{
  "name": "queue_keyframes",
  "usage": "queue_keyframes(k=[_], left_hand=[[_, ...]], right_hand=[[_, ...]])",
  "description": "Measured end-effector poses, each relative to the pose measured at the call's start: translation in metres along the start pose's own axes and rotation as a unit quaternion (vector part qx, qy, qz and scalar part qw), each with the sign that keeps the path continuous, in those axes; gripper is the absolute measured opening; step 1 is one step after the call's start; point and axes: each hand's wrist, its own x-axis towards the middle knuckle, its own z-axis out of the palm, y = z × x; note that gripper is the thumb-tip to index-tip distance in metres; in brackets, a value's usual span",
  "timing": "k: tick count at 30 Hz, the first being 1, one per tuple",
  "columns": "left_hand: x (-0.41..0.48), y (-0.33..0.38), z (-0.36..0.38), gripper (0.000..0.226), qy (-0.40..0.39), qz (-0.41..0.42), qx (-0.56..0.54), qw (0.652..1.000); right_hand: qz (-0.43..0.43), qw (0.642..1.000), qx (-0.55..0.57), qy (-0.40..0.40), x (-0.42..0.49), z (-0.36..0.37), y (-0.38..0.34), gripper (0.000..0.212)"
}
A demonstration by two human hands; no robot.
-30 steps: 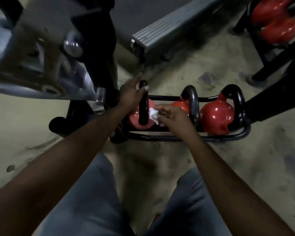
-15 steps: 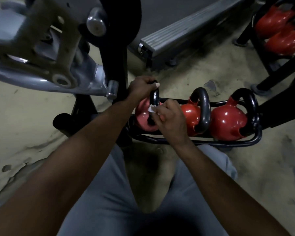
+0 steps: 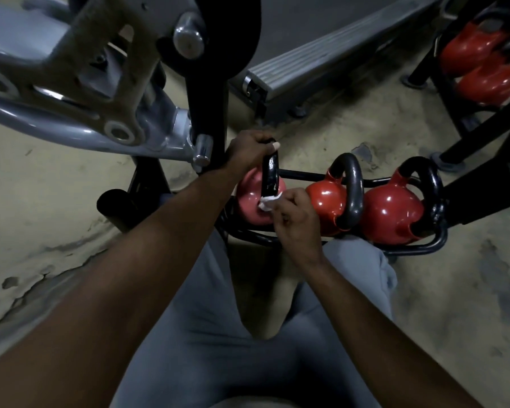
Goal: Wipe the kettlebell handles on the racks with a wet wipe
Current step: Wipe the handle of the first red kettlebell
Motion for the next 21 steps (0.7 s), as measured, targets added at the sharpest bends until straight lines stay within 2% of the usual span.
queue_keyframes(k=[3,7,10,14,17,21], left_hand=[[0.0,-0.001,0.0,0.031,-0.001,-0.006,-0.008,1.0],[0.002,-0.005,0.002,0.046,0.008,-0.017,-0.024,1.0],[0.001,-0.002,0.001,0.038,0.012,-0.021,-0.031,0.999],[-0.002,0.001,0.002,0.023,0.002,-0.013,-0.034,0.999],[-0.002,-0.001,0.002,0.032,0.004,-0.014,-0.03,0.999],[-0.002,-0.004,0.001,0.041,0.004,-0.018,-0.027,0.999]], right_hand=[[0.048,0.994,0.097,0.024,0.015,-0.008,0.004,0.011],[0.037,0.994,0.098,-0.023,0.001,-0.008,0.01,0.005],[0.072,0.987,0.144,-0.029,0.005,-0.011,0.015,0.007],[0.158,0.949,0.267,-0.059,0.002,-0.011,0.023,0.01],[0.189,0.92,0.335,-0.068,0.017,-0.014,0.027,0.01],[0.197,0.913,0.35,-0.07,0.026,-0.011,0.021,0.007]])
